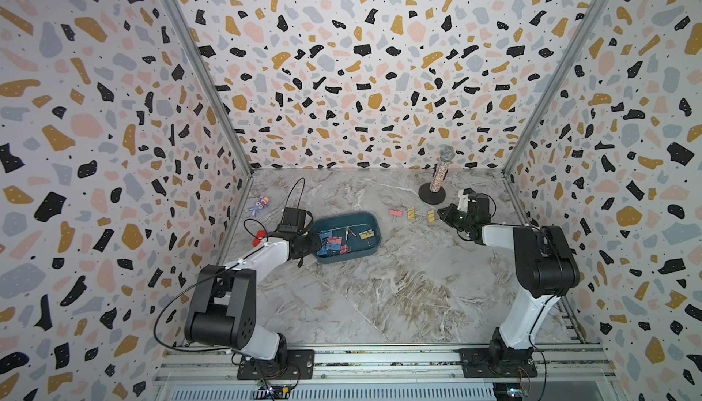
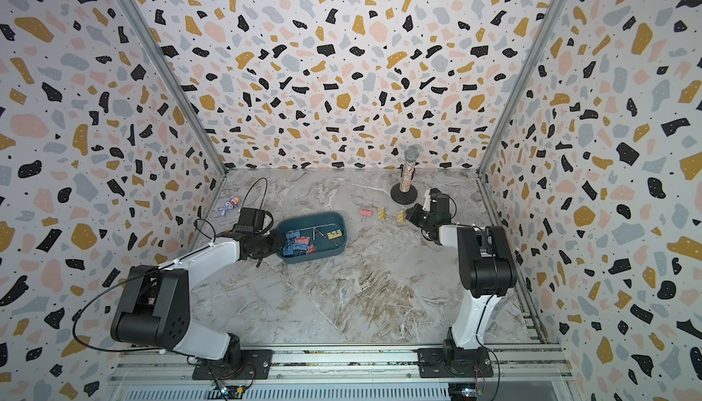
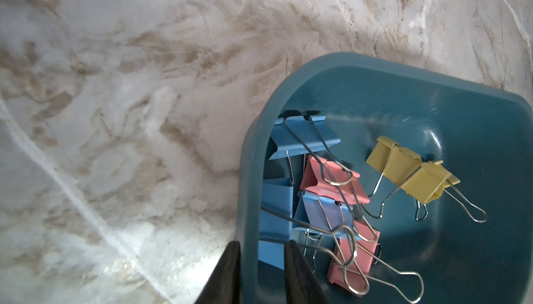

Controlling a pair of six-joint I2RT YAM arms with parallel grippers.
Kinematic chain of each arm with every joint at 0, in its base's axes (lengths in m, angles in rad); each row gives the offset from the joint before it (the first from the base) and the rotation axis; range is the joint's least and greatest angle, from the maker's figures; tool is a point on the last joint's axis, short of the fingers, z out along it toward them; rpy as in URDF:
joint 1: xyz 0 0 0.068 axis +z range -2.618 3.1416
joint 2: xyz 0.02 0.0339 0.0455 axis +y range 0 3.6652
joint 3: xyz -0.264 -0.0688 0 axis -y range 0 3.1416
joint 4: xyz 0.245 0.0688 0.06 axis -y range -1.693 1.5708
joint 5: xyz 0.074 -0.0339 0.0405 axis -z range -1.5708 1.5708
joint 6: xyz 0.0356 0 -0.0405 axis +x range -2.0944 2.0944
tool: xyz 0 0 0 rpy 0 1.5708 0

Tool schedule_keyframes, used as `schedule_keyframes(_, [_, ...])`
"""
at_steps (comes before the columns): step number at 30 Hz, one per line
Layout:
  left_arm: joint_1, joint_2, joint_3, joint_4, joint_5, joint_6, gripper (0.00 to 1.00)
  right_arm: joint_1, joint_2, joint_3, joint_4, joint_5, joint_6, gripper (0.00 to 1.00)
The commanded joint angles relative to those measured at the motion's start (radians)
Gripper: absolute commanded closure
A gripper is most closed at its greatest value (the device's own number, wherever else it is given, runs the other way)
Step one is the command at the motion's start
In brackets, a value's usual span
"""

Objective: Take out the binder clips from the storage box
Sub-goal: Place the binder clip at the center of the board.

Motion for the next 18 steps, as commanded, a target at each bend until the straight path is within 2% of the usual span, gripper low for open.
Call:
schedule_keyframes(1, [0.005,-0.016,-0.012,0.028,0.005,-0.007,0.71,-0.003,0.007,0.038,0.008,0.009,-0.004,1.00])
schedule_keyframes(18, [0.005,-0.020,-0.014,0.028,0.003,-0.007,0.71,-0.002,0.048,0.034,0.042,0.033,0.018,1.00])
